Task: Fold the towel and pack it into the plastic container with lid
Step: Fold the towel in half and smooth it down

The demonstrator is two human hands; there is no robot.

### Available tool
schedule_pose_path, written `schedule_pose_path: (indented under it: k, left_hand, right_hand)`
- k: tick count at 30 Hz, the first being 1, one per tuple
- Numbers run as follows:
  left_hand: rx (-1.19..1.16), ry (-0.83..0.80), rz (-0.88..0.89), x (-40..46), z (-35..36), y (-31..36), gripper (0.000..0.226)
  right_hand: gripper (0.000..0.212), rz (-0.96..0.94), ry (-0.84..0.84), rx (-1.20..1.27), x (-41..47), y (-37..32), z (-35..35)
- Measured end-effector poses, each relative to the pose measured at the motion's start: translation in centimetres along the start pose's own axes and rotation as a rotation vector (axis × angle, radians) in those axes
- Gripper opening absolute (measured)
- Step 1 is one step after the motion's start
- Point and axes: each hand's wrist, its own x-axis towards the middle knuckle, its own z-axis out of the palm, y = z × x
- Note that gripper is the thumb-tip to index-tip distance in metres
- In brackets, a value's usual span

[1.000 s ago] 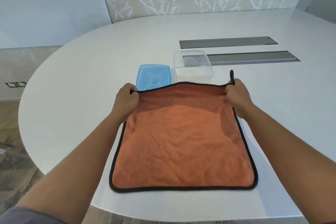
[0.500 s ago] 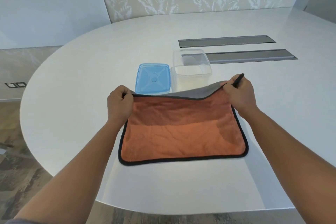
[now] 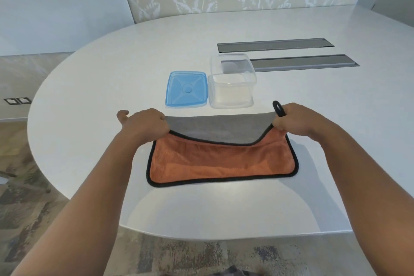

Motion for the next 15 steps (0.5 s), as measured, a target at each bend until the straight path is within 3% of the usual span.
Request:
schedule_pose_path:
  k: [8, 15]
  left_hand:
    - [0.057, -0.143, 0.135, -1.4, 1.2, -0.4, 0.015]
    - [-0.024, -0.285, 0.141, -1.1, 1.0, -1.3, 0.021]
  right_hand:
    - [0.031, 0.007, -0.156, -0.024, -1.5, 0.3, 0.0]
    - [0.016, 0.003, -0.244, -0.010, -2.6, 0.8, -0.7]
